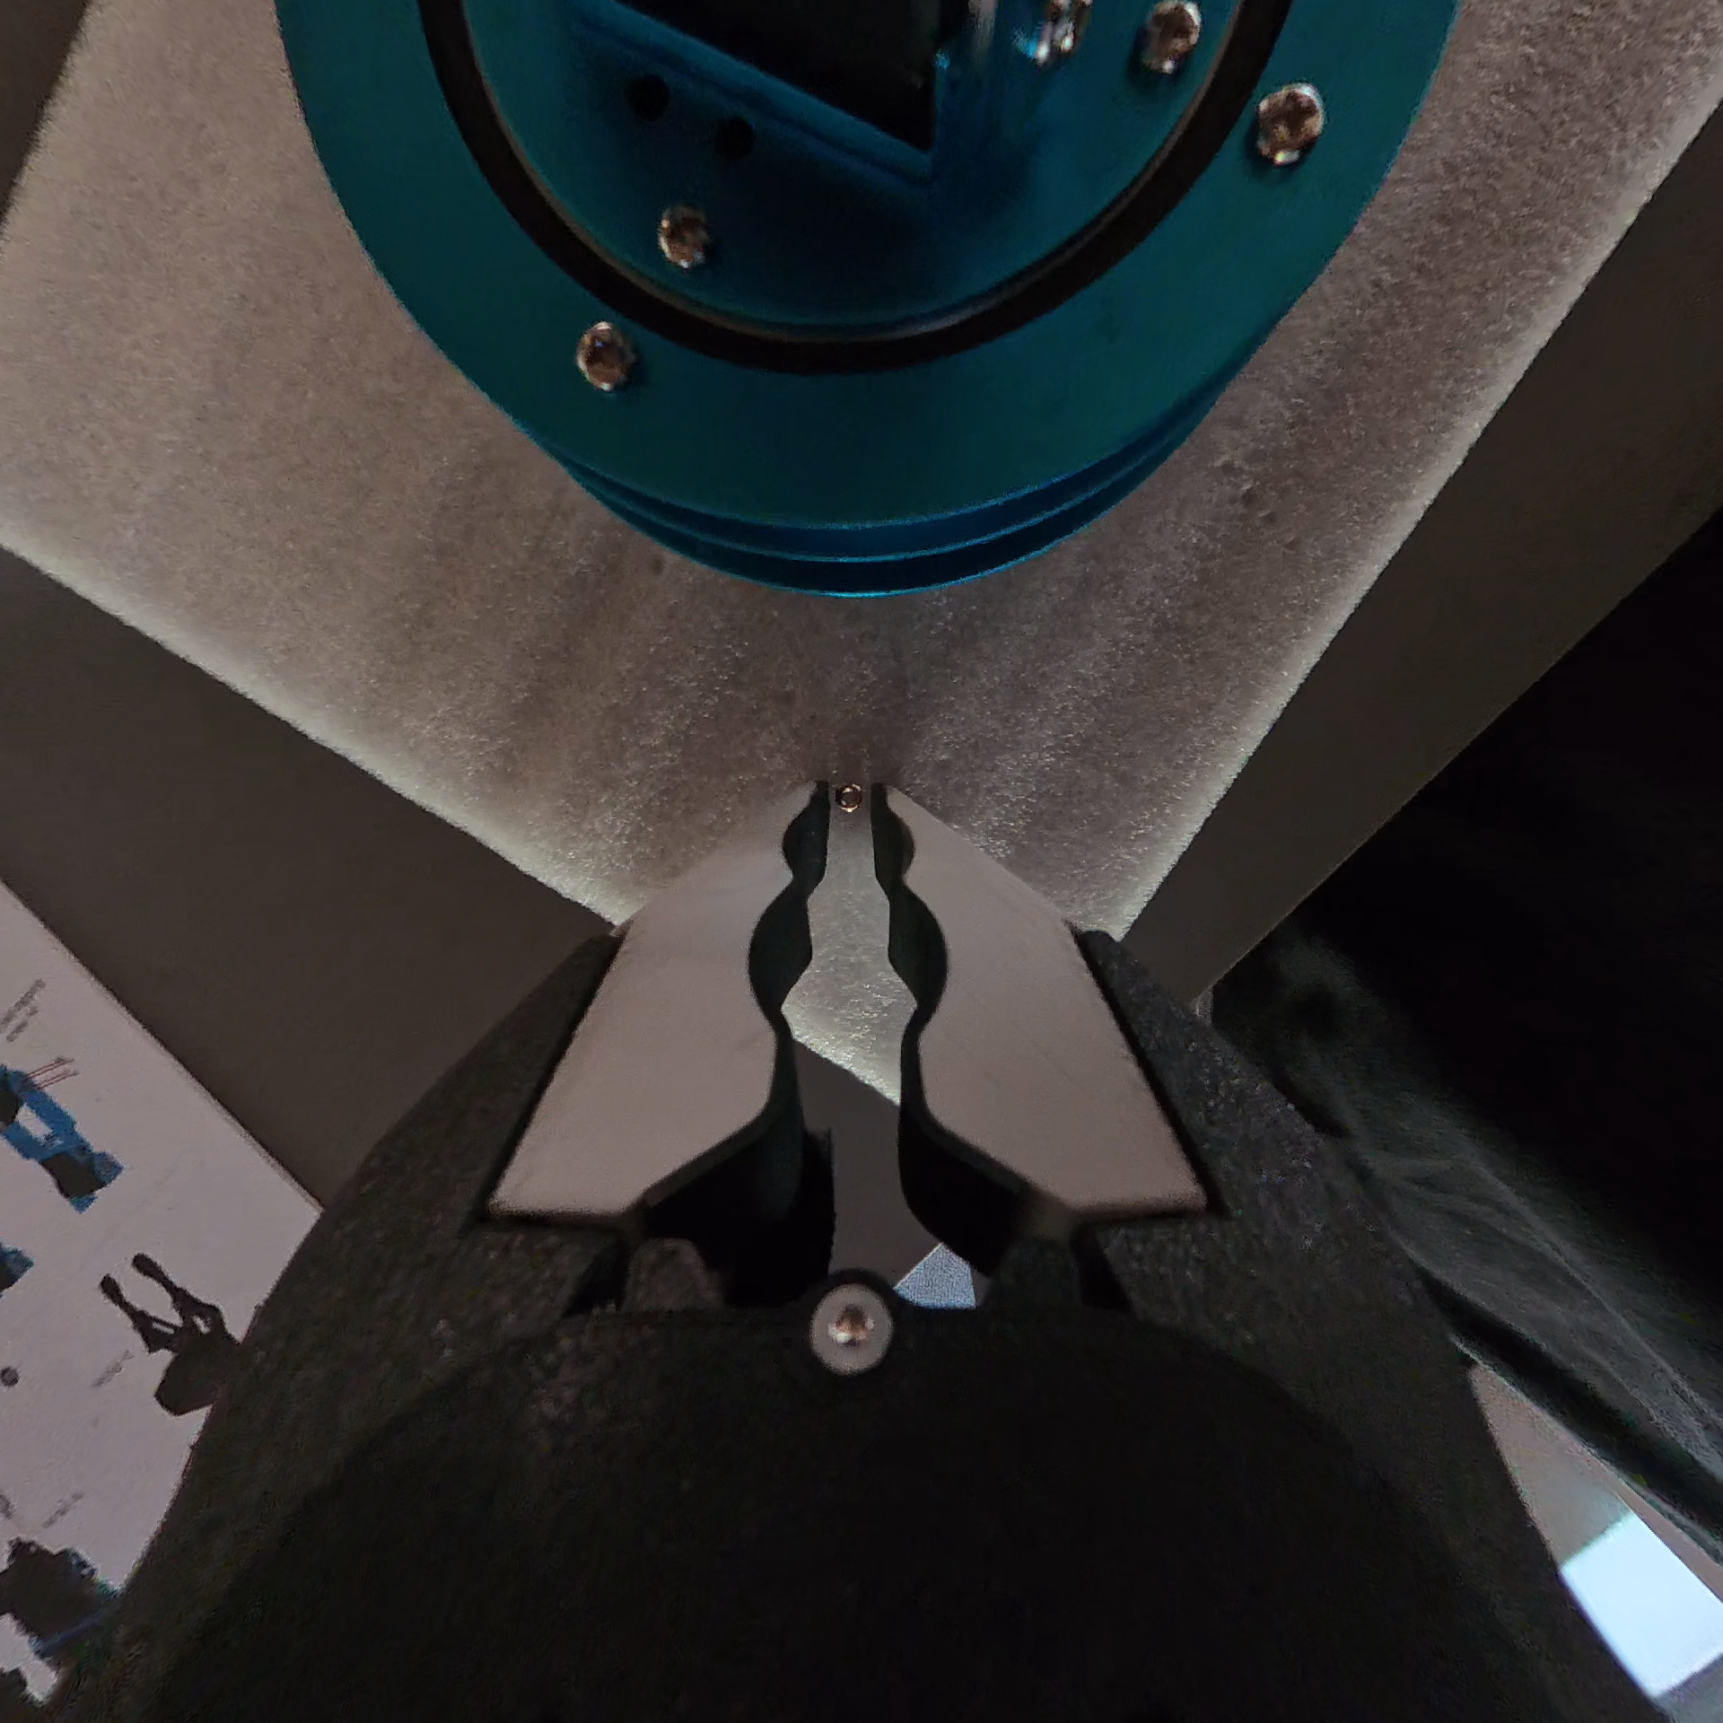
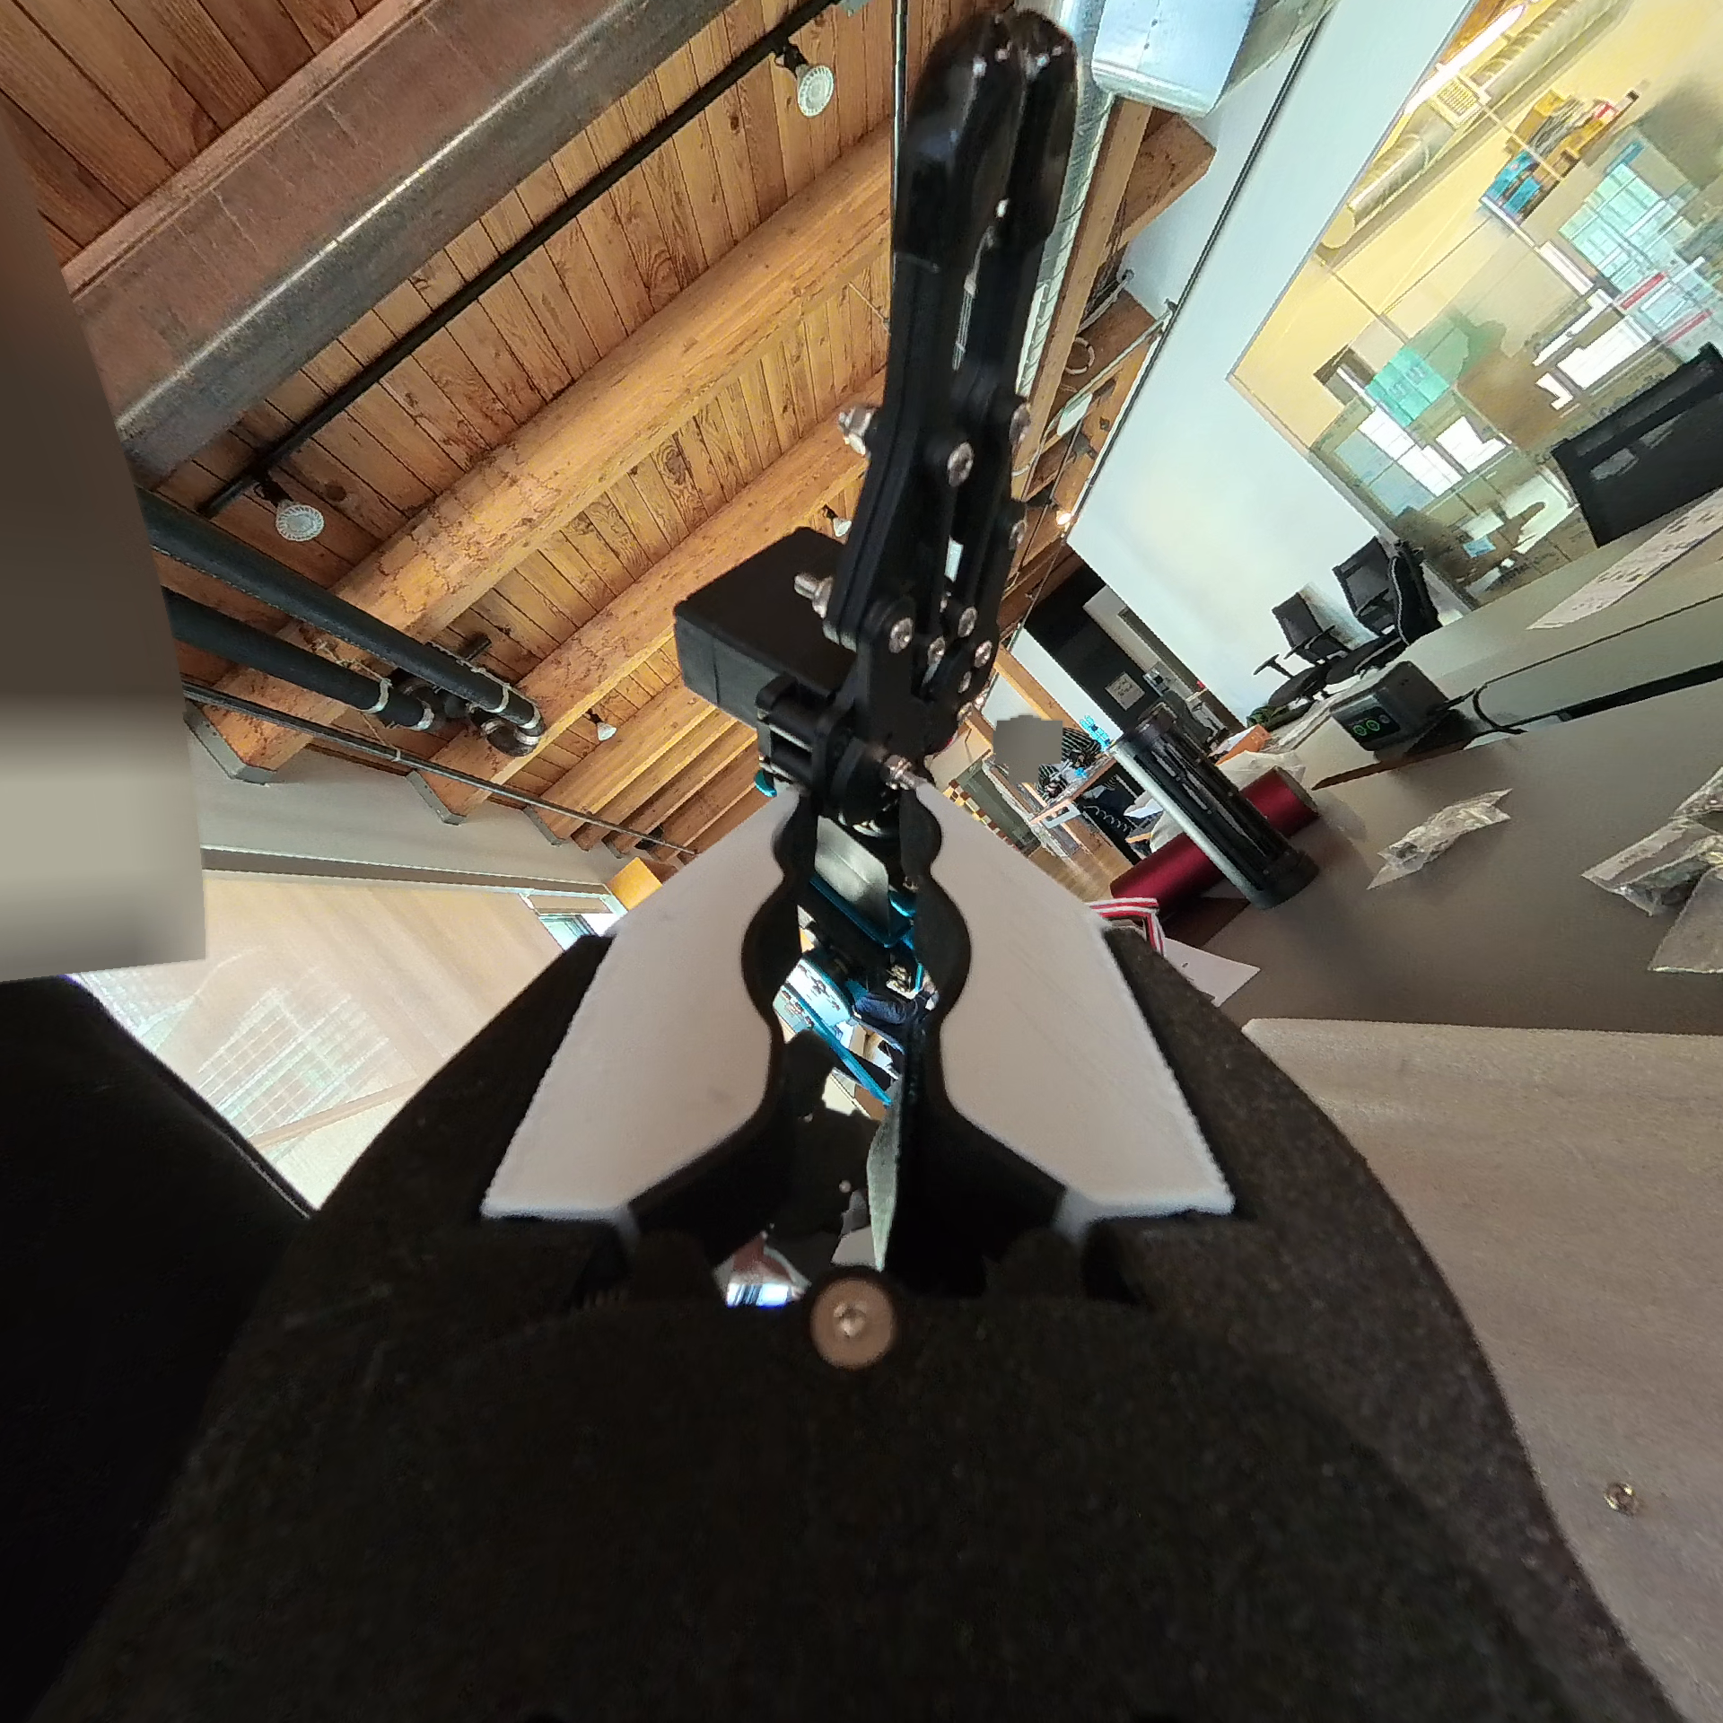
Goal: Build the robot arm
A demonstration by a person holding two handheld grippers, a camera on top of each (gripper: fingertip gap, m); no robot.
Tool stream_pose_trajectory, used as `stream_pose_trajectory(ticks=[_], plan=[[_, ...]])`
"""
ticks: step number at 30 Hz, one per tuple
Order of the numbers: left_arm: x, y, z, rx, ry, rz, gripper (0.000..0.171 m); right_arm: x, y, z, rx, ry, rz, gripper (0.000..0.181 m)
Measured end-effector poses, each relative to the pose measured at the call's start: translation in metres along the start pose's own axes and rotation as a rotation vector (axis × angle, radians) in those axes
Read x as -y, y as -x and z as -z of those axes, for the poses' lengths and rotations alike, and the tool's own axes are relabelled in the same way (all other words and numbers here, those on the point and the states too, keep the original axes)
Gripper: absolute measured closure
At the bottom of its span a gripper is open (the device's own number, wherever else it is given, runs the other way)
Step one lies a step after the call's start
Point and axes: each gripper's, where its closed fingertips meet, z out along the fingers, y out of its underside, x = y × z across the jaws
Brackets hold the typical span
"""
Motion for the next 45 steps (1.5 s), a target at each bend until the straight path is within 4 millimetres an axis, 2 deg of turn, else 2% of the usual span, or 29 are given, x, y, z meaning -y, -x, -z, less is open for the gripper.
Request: stream_pose_trajectory(ticks=[4,9,11,13,18,22,24,26,29,32,37,45], plan=[[0.000,-0.002,0.001,-0.045,0.010,-0.004,0.167,0.000,0.000,0.000,0.002,0.002,0.000,0.165],[0.003,-0.001,0.006,-0.018,-0.006,-0.011,0.167,0.001,-0.002,0.001,0.000,-0.005,-0.007,0.165],[0.009,0.004,0.016,0.006,-0.039,-0.004,0.167,0.001,-0.002,0.001,0.002,-0.007,-0.009,0.165],[0.022,0.011,0.034,0.038,-0.094,-0.002,0.167,0.001,-0.001,0.001,0.004,-0.009,-0.011,0.165],[0.080,0.019,0.109,0.105,-0.279,-0.046,0.167,0.001,-0.001,0.001,0.006,-0.003,-0.008,0.165],[0.149,0.009,0.176,0.089,-0.473,-0.156,0.167,0.001,-0.001,0.001,0.005,0.002,-0.007,0.165],[0.186,-0.002,0.199,0.048,-0.553,-0.228,0.167,0.001,-0.001,0.001,0.006,0.001,-0.012,0.165],[0.221,-0.014,0.210,-0.010,-0.607,-0.295,0.167,0.000,-0.001,0.002,0.007,0.000,-0.011,0.165],[0.263,-0.033,0.206,-0.113,-0.621,-0.363,0.168,0.000,-0.001,0.002,0.007,-0.003,-0.015,0.165],[0.287,-0.045,0.188,-0.168,-0.568,-0.436,0.168,0.000,0.000,0.001,0.008,-0.003,-0.010,0.164],[0.296,-0.054,0.159,-0.210,-0.465,-0.499,0.167,0.000,0.001,0.000,0.012,0.000,-0.003,0.164],[0.301,-0.064,0.135,-0.186,-0.361,-0.579,0.166,0.000,0.001,0.001,0.016,-0.008,0.003,0.165]])
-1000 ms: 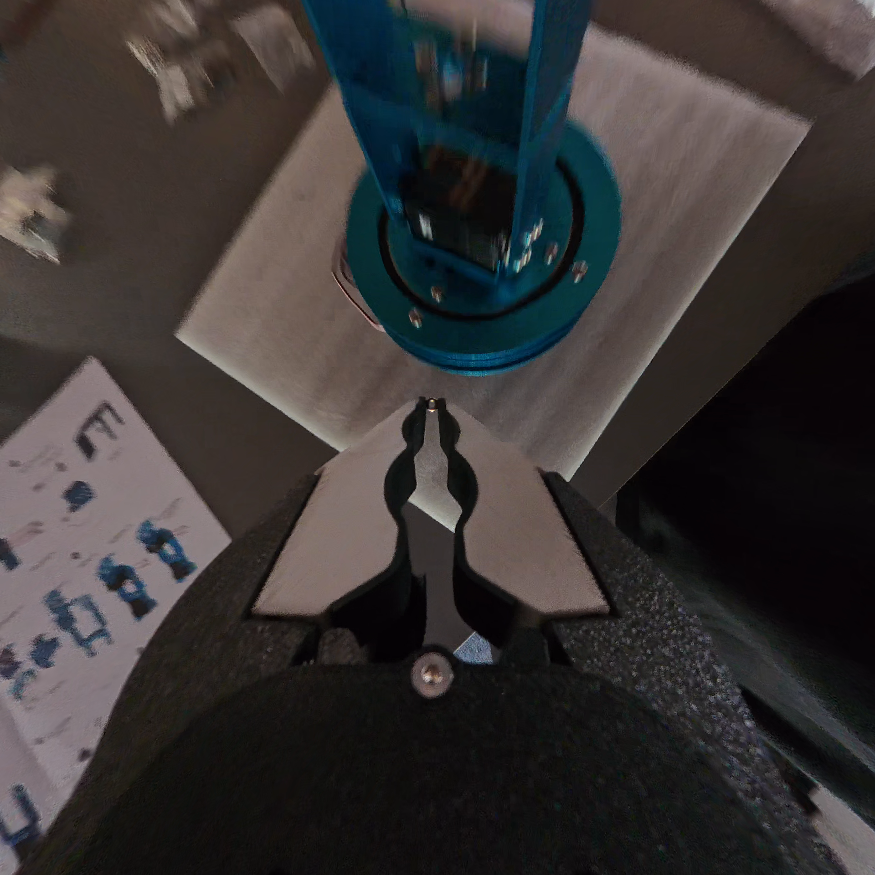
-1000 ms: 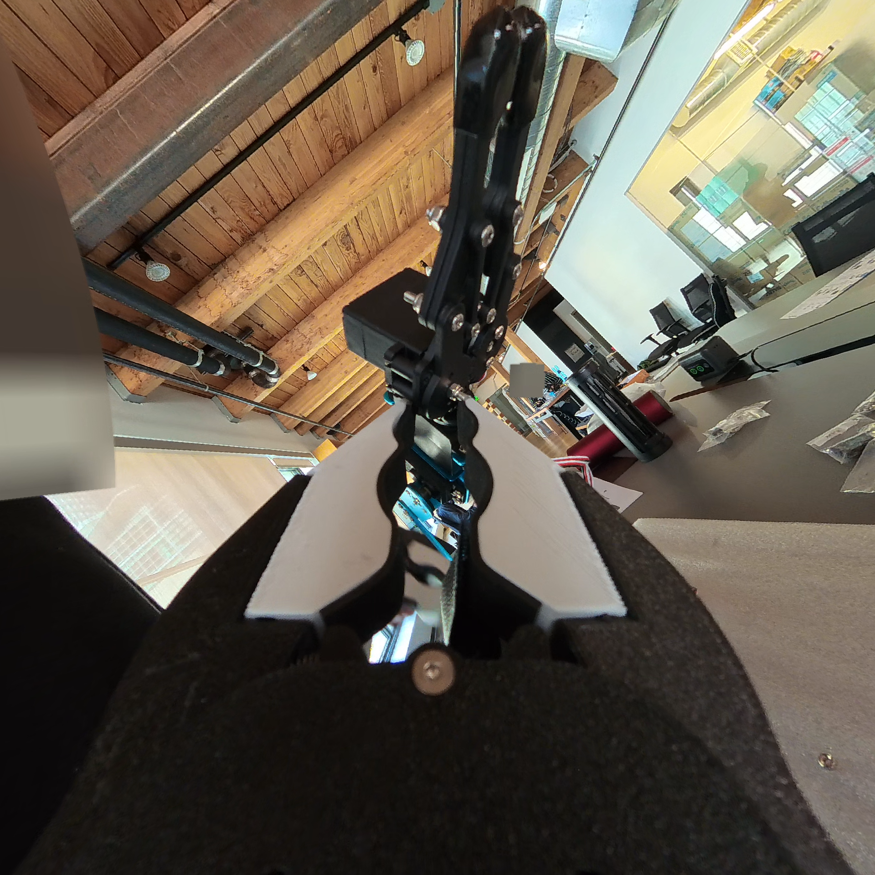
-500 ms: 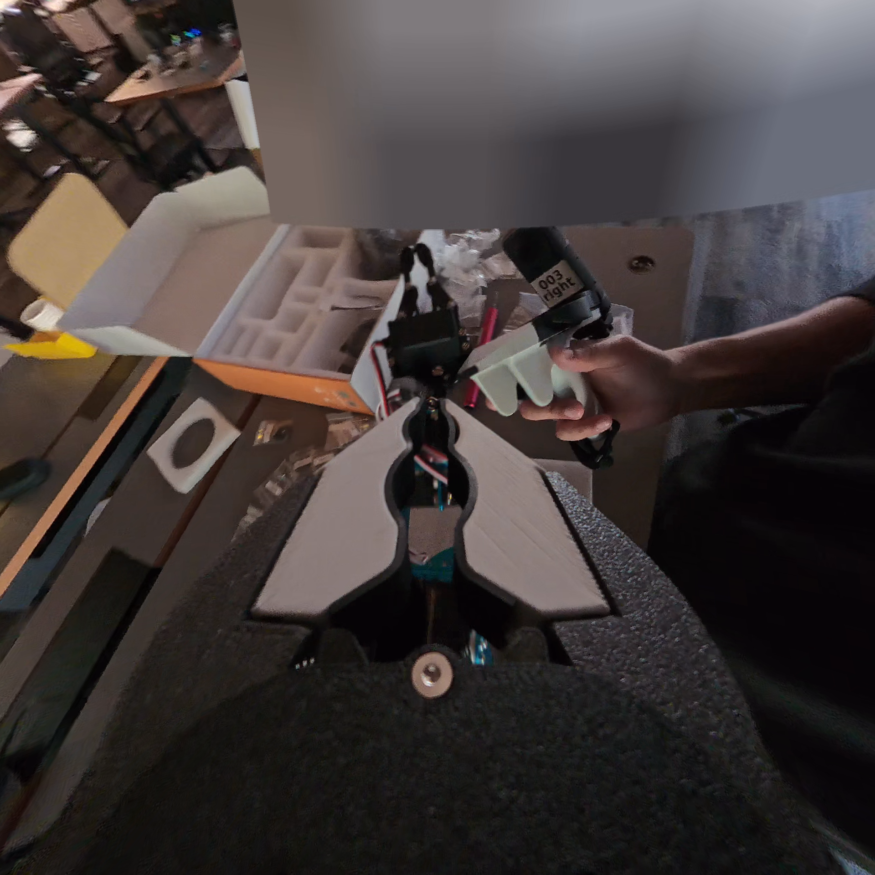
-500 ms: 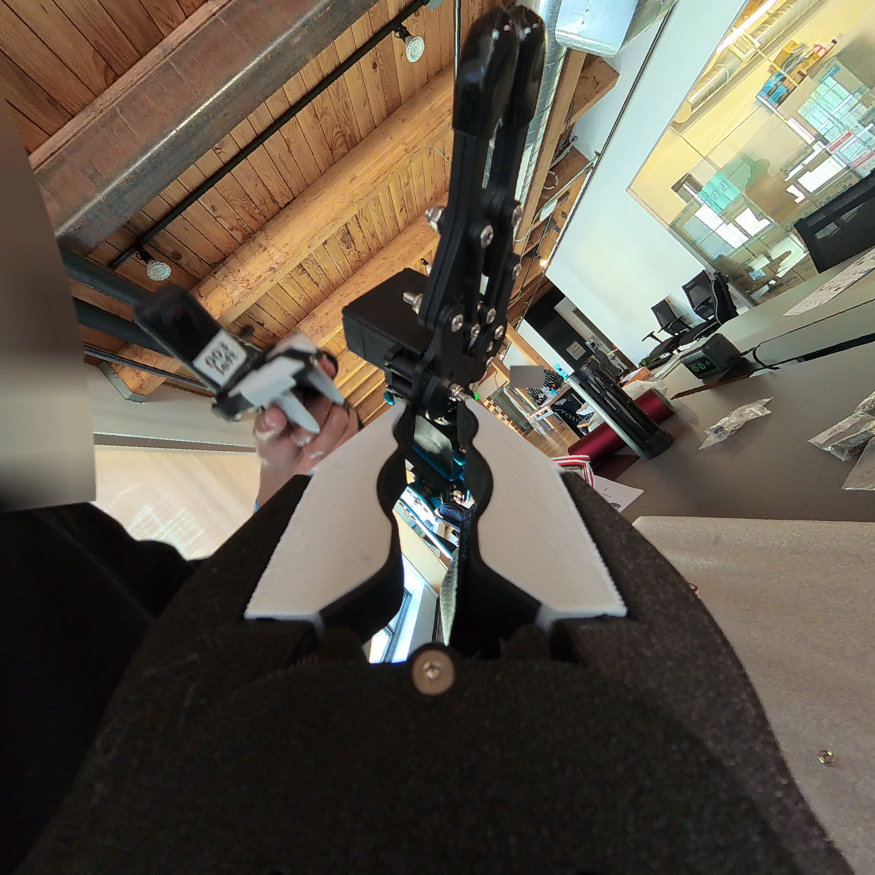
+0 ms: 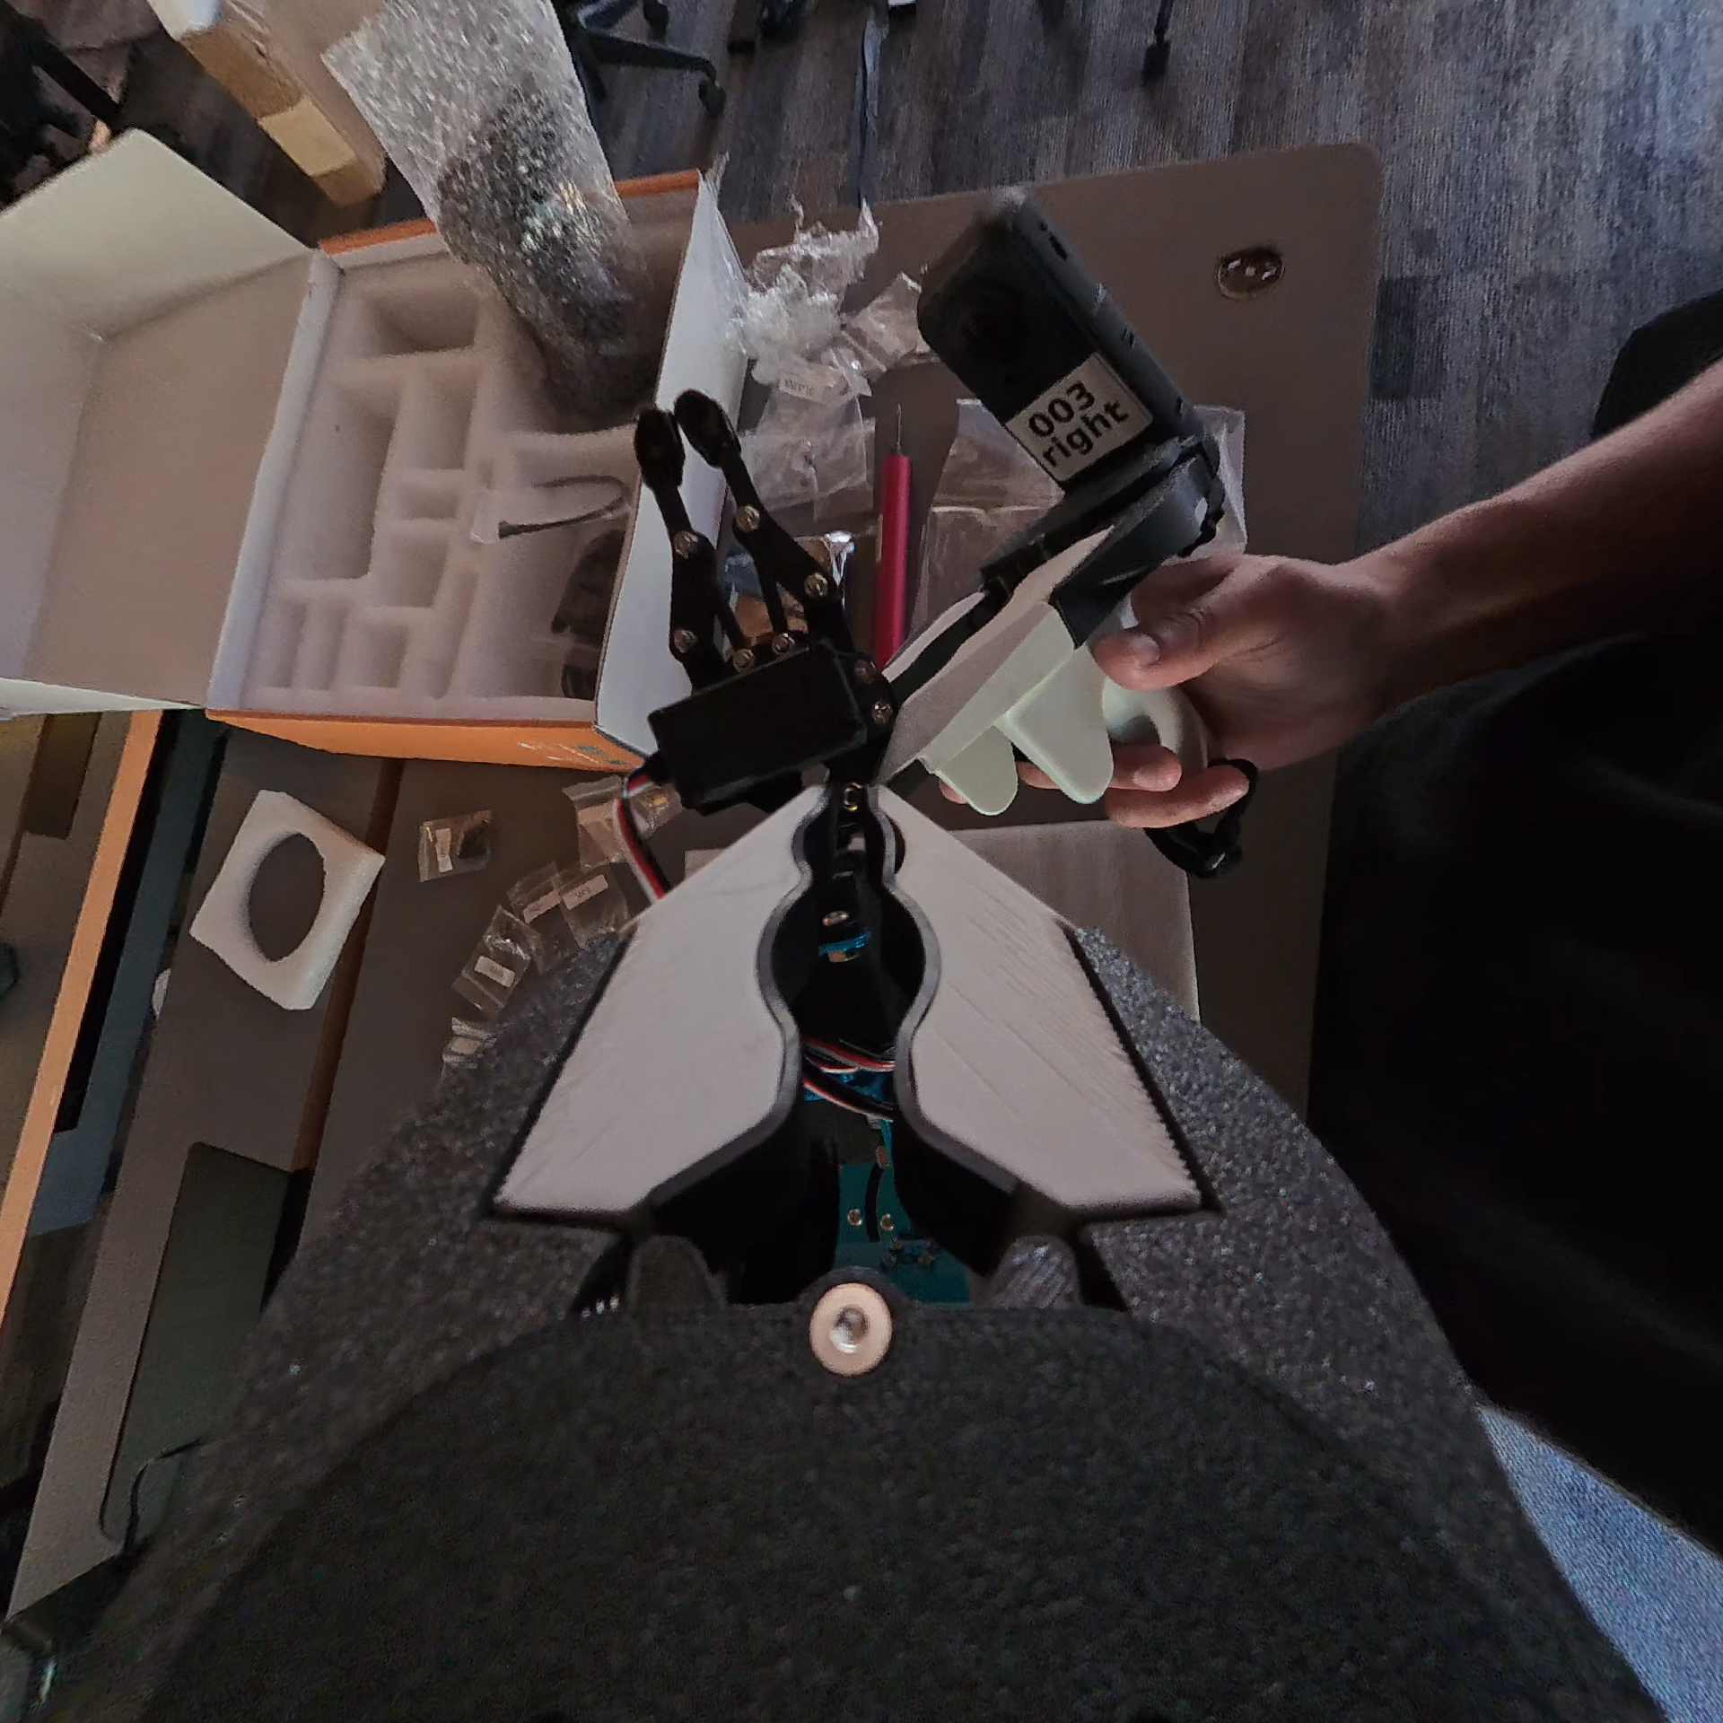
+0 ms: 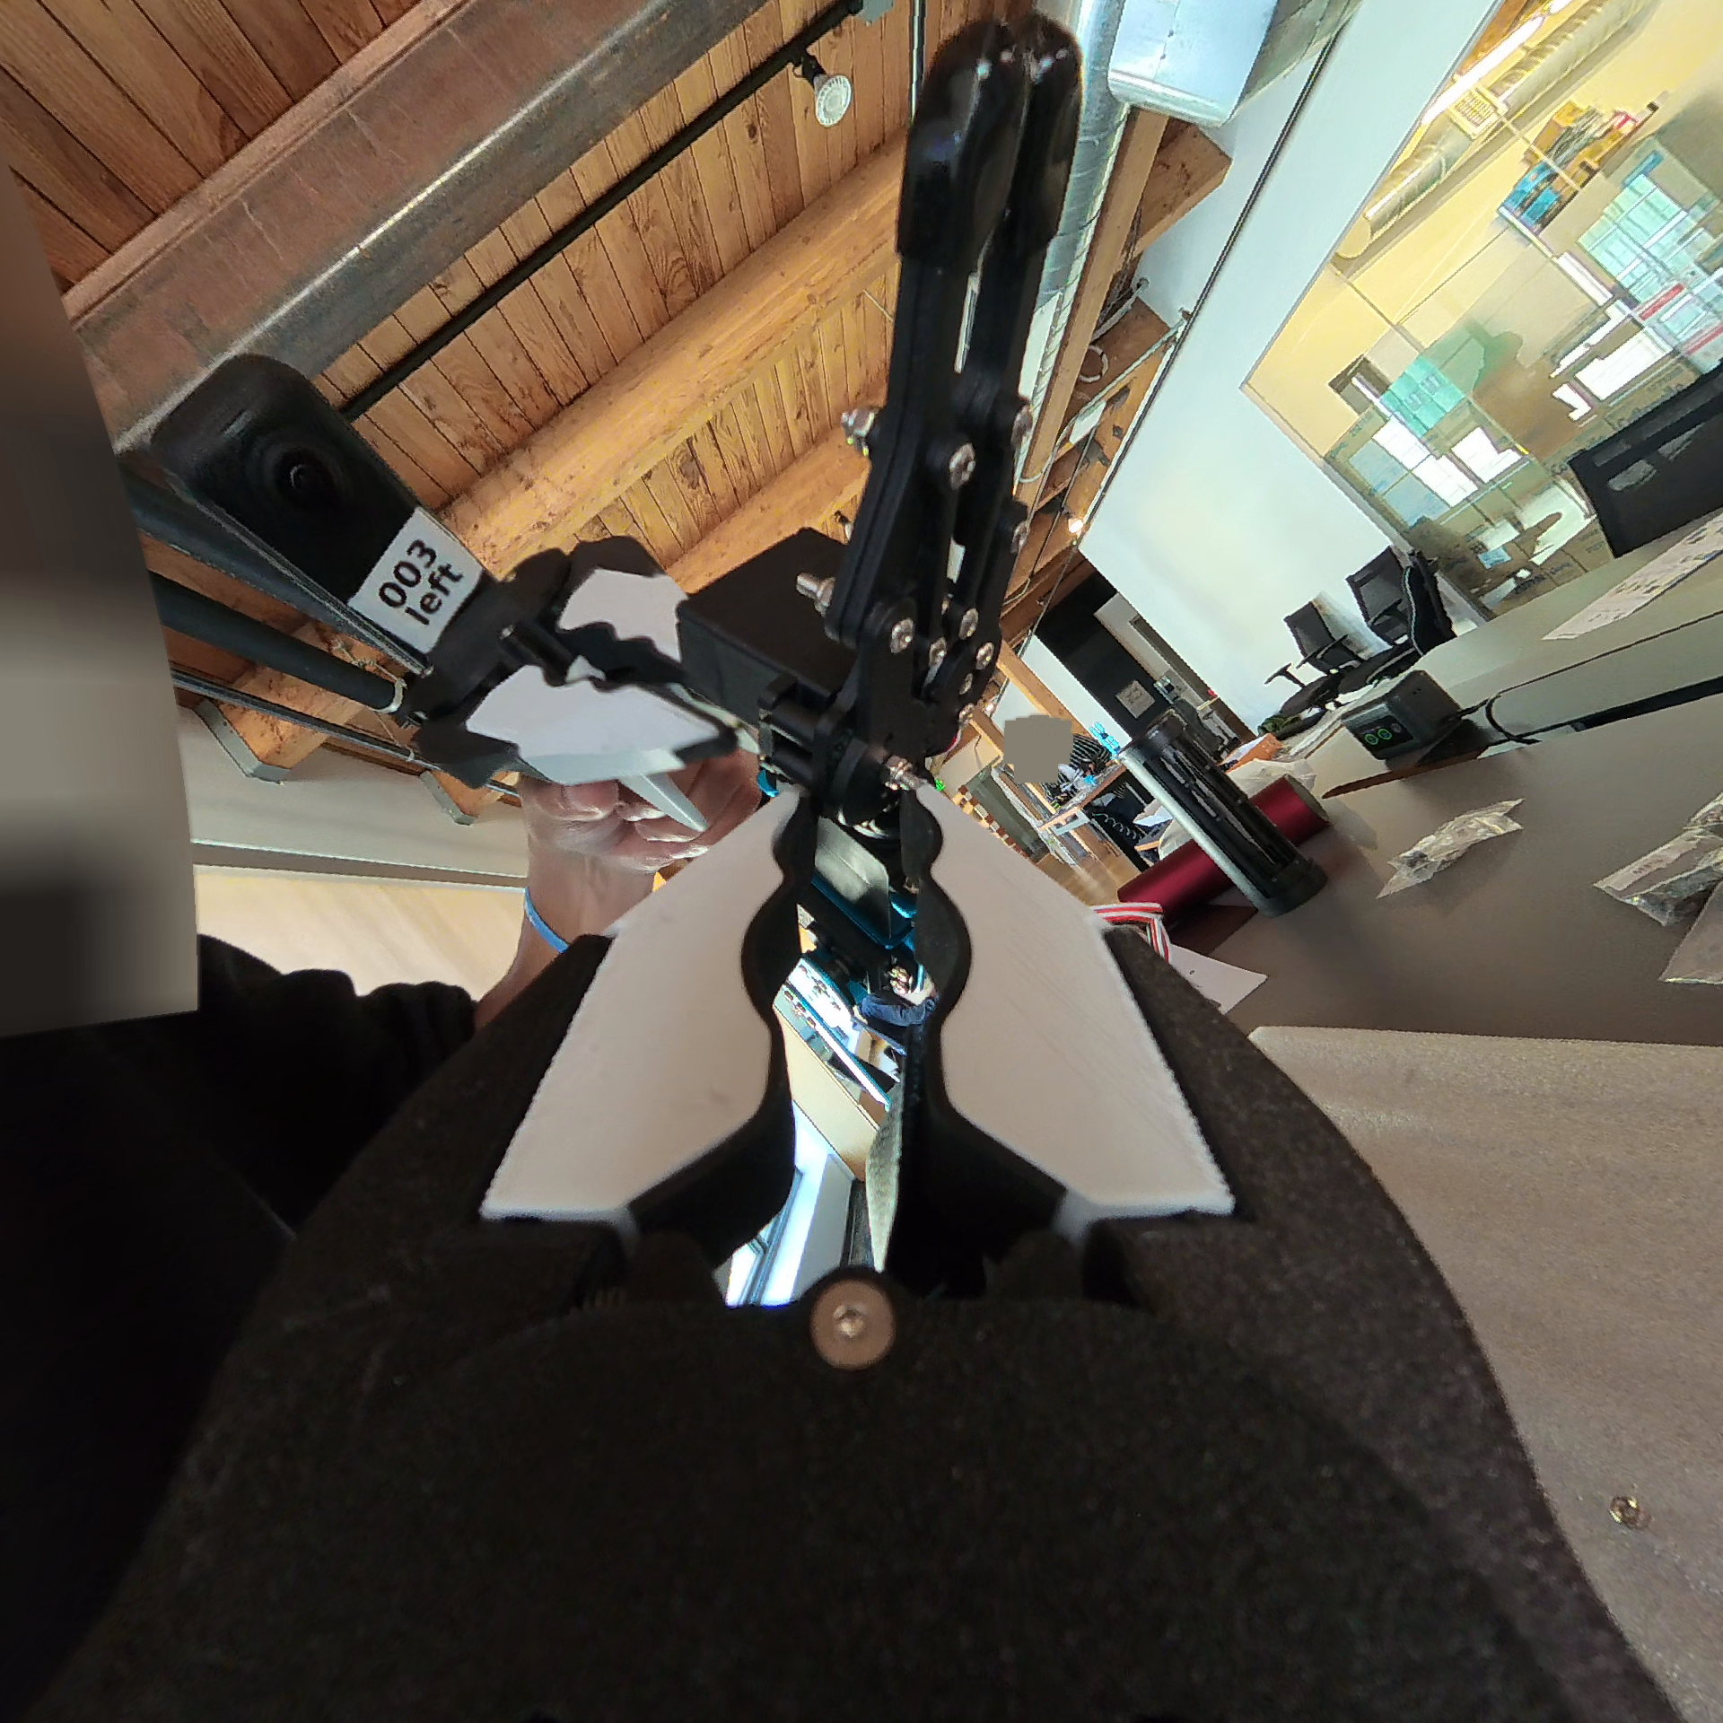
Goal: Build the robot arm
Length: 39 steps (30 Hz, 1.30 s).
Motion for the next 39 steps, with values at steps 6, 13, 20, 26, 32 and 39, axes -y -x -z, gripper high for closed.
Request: stream_pose_trajectory(ticks=[6,13,20,26,32,39], plan=[[-0.004,0.000,-0.011,-0.001,0.064,0.016,0.166,-0.001,0.002,-0.001,0.002,0.001,0.006,0.164],[-0.009,0.000,-0.016,-0.021,0.102,0.031,0.167,-0.001,0.001,0.000,0.002,0.006,0.008,0.164],[-0.014,0.005,-0.020,0.013,0.178,-0.033,0.166,-0.001,0.003,-0.001,-0.001,0.010,0.016,0.164],[-0.015,0.004,-0.021,-0.016,0.206,-0.068,0.166,-0.001,0.002,-0.001,-0.003,0.002,0.004,0.164],[-0.016,0.004,-0.020,-0.040,0.235,-0.102,0.166,-0.001,0.002,-0.002,-0.002,0.001,0.003,0.164],[-0.016,0.004,-0.019,-0.070,0.240,-0.062,0.166,-0.001,0.002,-0.003,-0.001,-0.003,0.004,0.164]])
